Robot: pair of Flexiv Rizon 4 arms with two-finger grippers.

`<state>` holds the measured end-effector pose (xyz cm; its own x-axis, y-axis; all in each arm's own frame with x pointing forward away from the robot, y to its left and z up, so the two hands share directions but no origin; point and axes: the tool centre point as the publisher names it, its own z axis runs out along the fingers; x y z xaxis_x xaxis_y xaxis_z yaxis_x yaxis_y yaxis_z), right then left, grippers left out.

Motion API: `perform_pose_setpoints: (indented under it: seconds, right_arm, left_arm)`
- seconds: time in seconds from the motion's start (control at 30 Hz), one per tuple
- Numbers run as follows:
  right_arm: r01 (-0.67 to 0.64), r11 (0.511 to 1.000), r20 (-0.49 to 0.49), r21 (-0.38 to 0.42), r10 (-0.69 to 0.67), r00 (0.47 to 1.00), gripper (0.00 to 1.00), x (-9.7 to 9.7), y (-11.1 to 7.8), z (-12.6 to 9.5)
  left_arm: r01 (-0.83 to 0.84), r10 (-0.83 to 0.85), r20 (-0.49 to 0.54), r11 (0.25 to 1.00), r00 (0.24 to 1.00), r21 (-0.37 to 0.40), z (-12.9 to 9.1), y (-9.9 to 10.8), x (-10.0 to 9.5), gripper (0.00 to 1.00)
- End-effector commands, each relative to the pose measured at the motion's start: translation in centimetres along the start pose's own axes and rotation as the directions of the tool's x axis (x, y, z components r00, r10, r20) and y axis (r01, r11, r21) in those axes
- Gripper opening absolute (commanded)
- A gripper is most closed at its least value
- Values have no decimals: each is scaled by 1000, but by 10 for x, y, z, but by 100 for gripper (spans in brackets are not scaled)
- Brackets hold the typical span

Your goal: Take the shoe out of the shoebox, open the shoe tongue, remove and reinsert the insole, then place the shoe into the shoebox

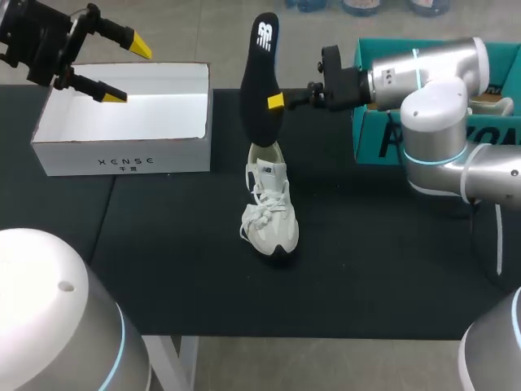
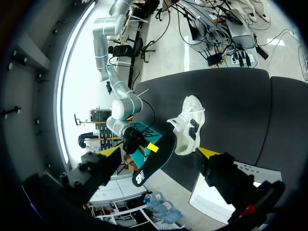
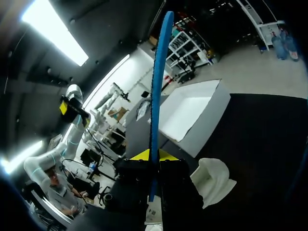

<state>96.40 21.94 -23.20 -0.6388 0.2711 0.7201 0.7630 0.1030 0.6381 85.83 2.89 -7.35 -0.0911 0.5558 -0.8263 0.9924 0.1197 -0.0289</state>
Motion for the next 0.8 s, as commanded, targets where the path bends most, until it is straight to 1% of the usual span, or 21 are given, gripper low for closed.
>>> perform_pose_setpoints:
  seconds: [0.03,0.17,0.2,0.37,0.8]
  right_arm:
    - [-1,1000,-4,-18,1,1000,0,-9,-10,6]
    - [-6,999,0,-31,6,1000,0,-20,-16,6]
    - [4,999,-32,-46,-5,999,0,-22,-17,7]
    - [14,999,-43,-30,-16,999,0,-33,-25,11]
    - [24,999,-16,-24,-24,1000,0,-54,-20,23]
  left_arm:
    - [-1,1,-4,1000,1000,1,0,1,0,100]
    - [-1,1,-4,1000,1000,1,0,1,0,100]
    - [-1,1,-4,1000,1000,1,0,1,0,100]
    - [-1,1,-4,1000,1000,1,0,1,0,100]
    - [-1,1,-4,1000,1000,1,0,1,0,100]
